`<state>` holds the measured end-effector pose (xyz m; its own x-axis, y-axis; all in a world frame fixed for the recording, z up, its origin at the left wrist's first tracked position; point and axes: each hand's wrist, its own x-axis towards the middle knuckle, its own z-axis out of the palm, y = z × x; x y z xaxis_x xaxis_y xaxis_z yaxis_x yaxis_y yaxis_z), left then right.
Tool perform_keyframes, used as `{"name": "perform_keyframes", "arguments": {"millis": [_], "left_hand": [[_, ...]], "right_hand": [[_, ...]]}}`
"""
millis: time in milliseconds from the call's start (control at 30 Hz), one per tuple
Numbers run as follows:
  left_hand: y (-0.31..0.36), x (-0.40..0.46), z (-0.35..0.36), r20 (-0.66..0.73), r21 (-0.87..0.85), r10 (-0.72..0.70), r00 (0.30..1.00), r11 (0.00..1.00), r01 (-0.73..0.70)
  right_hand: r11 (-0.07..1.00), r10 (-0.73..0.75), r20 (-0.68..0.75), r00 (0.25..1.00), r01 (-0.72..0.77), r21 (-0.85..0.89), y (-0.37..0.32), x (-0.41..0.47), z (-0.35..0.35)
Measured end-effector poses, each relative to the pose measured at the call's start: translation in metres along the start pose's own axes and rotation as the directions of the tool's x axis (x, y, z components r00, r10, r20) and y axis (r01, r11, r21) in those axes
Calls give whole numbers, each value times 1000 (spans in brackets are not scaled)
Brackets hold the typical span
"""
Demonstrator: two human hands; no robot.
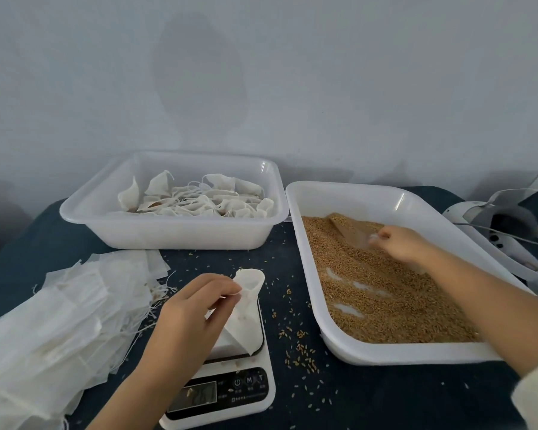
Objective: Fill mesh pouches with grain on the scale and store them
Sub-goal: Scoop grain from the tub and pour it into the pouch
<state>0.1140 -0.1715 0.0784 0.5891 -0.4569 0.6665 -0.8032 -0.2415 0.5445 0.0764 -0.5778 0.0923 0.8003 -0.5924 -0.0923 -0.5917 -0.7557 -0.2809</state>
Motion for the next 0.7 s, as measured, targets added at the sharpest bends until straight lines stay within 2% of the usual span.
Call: {"name": "perform_keyframes", "arguments": {"millis": [300,467,700], "left_hand": [[9,3,0,29,53,-49,998,997,47],[10,2,-1,0,33,-39,999,999,39],[3,8,-11,-41,115,26,999,993,-21]], "right_hand": [[981,-61,-13,998,63,182,7,-14,-16],[989,-145,-4,989,145,31,14,-26,-27],[958,-264,-19,964,265,113,1,-60,-45]]}}
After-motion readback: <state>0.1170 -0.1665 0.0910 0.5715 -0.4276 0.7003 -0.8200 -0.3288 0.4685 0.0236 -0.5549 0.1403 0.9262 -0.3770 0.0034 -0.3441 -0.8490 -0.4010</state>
